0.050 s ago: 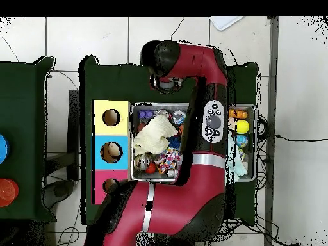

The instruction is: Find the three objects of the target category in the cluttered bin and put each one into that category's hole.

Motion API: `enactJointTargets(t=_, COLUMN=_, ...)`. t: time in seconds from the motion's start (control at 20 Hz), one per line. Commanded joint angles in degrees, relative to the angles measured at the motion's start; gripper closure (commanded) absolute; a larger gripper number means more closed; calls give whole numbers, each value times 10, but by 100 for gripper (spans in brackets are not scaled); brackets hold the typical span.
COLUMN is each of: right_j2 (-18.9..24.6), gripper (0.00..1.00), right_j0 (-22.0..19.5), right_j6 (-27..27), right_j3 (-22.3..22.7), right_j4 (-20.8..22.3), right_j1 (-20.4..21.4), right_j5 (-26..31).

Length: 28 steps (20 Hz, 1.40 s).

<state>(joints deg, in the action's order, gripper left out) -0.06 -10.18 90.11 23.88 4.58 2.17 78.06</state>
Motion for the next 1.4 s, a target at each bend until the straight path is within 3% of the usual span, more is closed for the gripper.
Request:
enactJointTargets(t=0.05, right_j2=-6, gripper=0, right_j0=-29, right_j6=15, right_j3=9, right_j4=6, right_j1=40, right_j5=91)
enactJointTargets(t=0.2, right_j2=-15, gripper=0, right_j0=-29, right_j6=3, right_j3=88, right_j4=-2, right_j1=95, right_j5=85)
enactJointTargets(t=0.45, right_j2=-20, gripper=0, right_j0=-32, right_j6=6, right_j3=280, right_j4=-22, right_j1=204, right_j5=29)
enactJointTargets(t=0.85, right_j2=-21, gripper=0, right_j0=-42, right_j6=-3, right_j3=563, right_j4=-34, right_j1=351, right_j5=-144)
enactJointTargets(t=1.2, right_j2=-14, gripper=0, right_j0=-60, right_j6=-18, right_j3=687, right_j4=-17, right_j1=406, right_j5=-241)
enactJointTargets(t=1.4, right_j2=-4, gripper=0, right_j0=-68, right_j6=-15, right_j3=704, right_j4=-6, right_j1=404, right_j5=-272)
